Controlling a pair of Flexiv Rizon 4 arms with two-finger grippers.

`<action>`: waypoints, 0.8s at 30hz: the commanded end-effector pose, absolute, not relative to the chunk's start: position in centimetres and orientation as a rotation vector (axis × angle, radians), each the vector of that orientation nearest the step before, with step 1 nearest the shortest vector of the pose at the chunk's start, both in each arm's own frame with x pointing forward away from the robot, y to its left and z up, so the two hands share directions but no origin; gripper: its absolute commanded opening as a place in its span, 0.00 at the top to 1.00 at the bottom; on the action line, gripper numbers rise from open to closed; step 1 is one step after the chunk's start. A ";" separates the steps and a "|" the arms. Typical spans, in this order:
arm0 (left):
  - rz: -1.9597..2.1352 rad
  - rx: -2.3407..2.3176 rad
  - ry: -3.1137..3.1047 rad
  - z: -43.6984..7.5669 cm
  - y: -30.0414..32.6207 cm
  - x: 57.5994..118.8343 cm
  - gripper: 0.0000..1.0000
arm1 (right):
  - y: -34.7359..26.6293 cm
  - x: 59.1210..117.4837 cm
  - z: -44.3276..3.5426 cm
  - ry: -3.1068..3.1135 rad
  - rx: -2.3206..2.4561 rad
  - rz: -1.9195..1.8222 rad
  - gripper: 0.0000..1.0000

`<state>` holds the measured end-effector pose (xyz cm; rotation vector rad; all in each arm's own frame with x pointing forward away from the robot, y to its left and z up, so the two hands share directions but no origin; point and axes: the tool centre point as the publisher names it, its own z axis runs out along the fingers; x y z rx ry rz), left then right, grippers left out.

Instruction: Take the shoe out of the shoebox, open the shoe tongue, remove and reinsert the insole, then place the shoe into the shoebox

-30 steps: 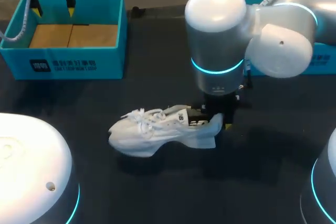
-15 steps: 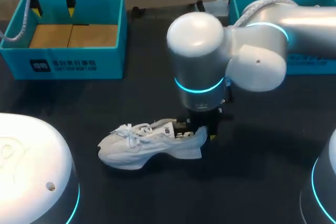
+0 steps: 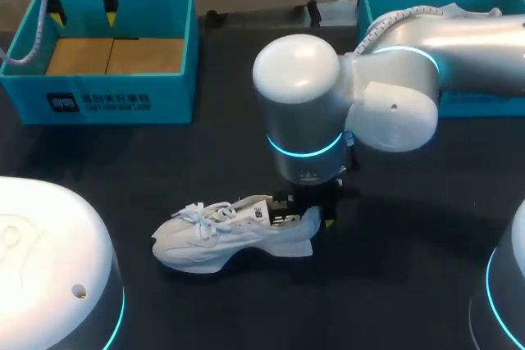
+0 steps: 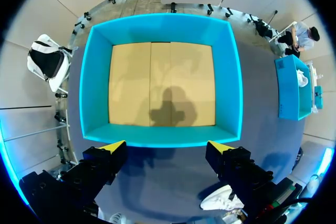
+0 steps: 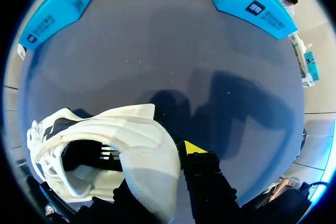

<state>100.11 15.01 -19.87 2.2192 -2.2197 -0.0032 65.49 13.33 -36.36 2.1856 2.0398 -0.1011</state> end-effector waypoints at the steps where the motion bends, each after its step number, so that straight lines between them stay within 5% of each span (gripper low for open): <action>1: -0.002 2.219 -2.220 -19.9 15.0 100.1 0.00 | 13.1 65.6 -36.8 2.041 2.183 -0.109 1.00; 24: -0.002 2.219 -2.220 -19.9 15.0 100.1 0.00 | 13.5 65.5 -38.4 2.041 2.158 -0.138 1.00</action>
